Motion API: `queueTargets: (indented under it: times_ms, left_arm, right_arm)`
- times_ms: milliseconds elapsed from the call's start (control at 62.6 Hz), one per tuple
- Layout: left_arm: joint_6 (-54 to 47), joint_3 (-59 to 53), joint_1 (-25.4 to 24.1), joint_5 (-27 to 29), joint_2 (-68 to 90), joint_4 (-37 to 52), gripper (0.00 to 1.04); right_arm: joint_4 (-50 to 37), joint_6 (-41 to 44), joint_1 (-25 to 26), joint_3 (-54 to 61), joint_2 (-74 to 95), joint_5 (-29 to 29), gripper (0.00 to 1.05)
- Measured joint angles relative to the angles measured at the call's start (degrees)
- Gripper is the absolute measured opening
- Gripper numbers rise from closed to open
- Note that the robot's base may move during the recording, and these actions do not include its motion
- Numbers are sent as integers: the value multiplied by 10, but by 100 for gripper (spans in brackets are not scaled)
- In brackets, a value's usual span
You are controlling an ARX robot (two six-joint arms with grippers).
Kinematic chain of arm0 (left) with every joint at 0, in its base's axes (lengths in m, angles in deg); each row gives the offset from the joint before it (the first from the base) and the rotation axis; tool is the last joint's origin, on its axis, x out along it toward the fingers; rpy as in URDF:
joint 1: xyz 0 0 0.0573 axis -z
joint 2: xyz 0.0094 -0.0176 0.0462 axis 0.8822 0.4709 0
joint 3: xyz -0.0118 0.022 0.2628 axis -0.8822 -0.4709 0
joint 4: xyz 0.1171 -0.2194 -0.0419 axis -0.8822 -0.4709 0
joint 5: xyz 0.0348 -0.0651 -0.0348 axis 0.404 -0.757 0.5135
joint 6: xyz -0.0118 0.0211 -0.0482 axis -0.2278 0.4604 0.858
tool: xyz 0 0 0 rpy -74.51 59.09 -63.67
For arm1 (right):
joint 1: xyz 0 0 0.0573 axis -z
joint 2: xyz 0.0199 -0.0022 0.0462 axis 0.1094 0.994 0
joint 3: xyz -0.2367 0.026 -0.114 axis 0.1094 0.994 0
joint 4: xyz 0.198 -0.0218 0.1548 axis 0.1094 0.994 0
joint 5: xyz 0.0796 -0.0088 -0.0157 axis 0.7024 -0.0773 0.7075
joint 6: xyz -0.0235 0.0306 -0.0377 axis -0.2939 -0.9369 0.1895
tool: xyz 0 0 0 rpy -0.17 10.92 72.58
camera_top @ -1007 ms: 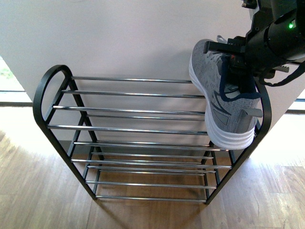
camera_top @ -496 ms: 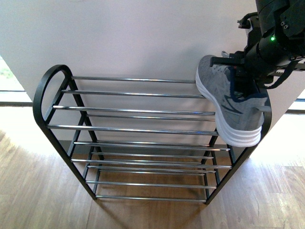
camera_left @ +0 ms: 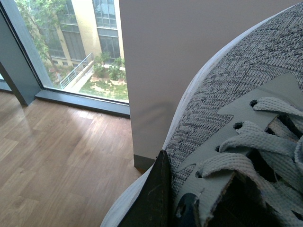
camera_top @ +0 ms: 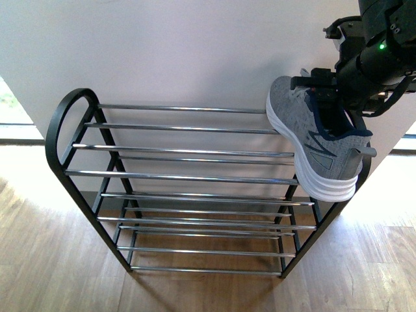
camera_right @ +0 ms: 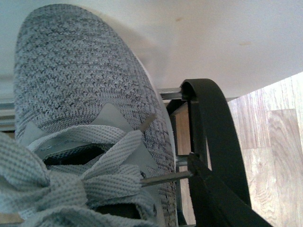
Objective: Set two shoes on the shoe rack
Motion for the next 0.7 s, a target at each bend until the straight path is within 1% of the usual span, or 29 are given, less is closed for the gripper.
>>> queueTargets:
  times_ms: [64,160,192,256,368,448,480,496,528,655,671,687,703]
  left_arm:
    - [0,0,0,0,0,0,2]
    - [0,0,0,0,0,0,2]
    - [0,0,0,0,0,0,2]
    - [0,0,0,0,0,0,2]
    - [0,0,0,0,0,0,2]
    - [0,0,0,0,0,0,2]
    - [0,0,0,0,0,0,2]
    - [0,0,0,0,0,0,2]
    - [0,0,0,0,0,0,2]
    - [0,0,0,0,0,0,2]
    - [0,0,0,0,0,0,2]
    - [0,0,0,0,0,0,2]
    - [0,0,0,0,0,0,2]
  right_arm:
    - [30,32,3,0,-16,31,51]
    - [101,108,21,12,-85,93,74]
    - [123,126,32,19,-119,125,82]
    - [146,158,57,41,-184,154,97]
    - [113,199,94,96,-267,144,95]
    - [71,227,124,156,-334,134,95]
    - [44,236,138,188,-370,119,95]
    - [24,242,149,212,-399,119,95]
    - [12,244,160,233,-427,120,95]
    - [7,246,176,265,-499,115,95]
    - [0,241,177,267,-502,122,95]
    - [-61,221,180,288,-508,163,91]
    - [-112,210,180,308,-510,187,87]
